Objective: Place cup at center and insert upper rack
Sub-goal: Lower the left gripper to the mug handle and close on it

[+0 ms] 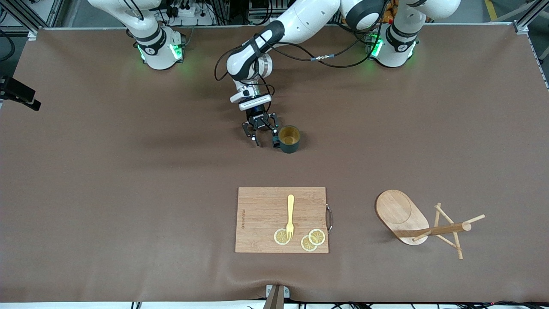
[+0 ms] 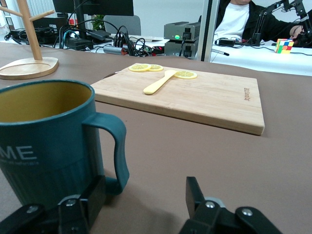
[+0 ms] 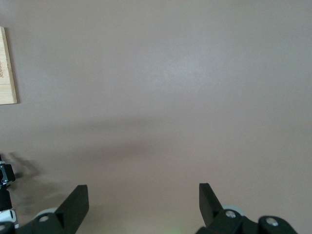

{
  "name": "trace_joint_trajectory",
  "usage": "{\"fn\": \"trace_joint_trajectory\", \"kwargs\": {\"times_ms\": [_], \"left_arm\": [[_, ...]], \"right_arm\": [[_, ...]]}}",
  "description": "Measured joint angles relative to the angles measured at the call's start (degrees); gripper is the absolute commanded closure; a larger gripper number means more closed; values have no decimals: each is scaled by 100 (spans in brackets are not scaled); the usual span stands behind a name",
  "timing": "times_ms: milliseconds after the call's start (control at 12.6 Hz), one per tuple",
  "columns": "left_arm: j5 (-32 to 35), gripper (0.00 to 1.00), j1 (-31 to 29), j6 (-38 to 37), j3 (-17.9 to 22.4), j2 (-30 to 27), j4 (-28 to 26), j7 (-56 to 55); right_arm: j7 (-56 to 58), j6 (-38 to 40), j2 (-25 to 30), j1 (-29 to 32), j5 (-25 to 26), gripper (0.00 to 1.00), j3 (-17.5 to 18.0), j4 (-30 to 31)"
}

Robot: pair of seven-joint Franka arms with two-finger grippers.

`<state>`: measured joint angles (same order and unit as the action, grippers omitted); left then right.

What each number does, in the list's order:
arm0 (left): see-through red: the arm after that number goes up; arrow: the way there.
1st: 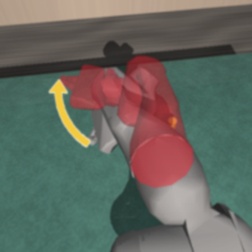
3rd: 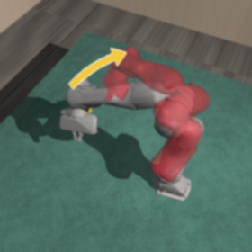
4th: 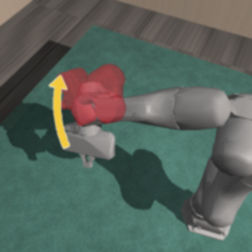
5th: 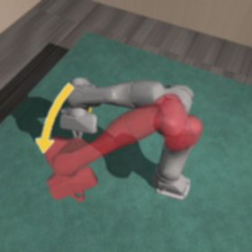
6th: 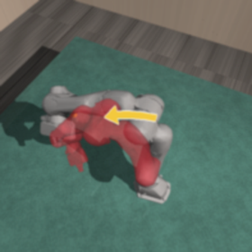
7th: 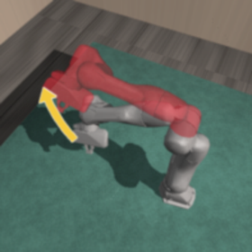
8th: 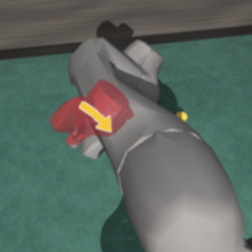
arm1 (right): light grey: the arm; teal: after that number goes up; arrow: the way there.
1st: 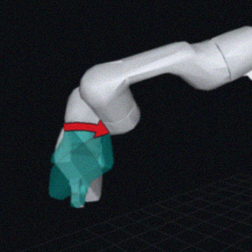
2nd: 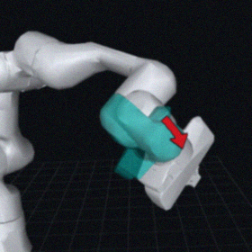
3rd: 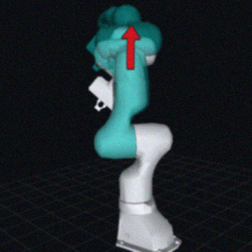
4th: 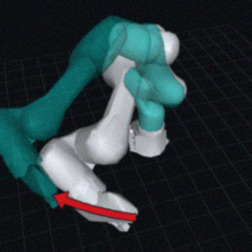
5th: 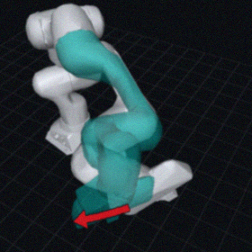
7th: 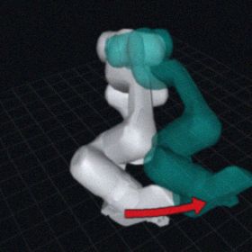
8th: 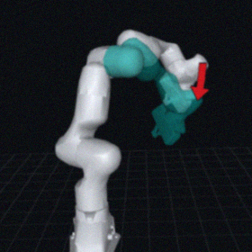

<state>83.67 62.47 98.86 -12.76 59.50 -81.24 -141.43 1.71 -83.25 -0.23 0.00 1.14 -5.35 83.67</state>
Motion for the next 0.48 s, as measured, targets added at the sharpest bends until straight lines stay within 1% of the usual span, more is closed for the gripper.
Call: {"fn": "trace_joint_trajectory", "kwargs": {"times_ms": [476], "left_arm": [[18, 26, 1, -1, 136, 125, -1, 0]], "right_arm": [[0, 2, 0, -1, 0, 0, 4, 0]]}}
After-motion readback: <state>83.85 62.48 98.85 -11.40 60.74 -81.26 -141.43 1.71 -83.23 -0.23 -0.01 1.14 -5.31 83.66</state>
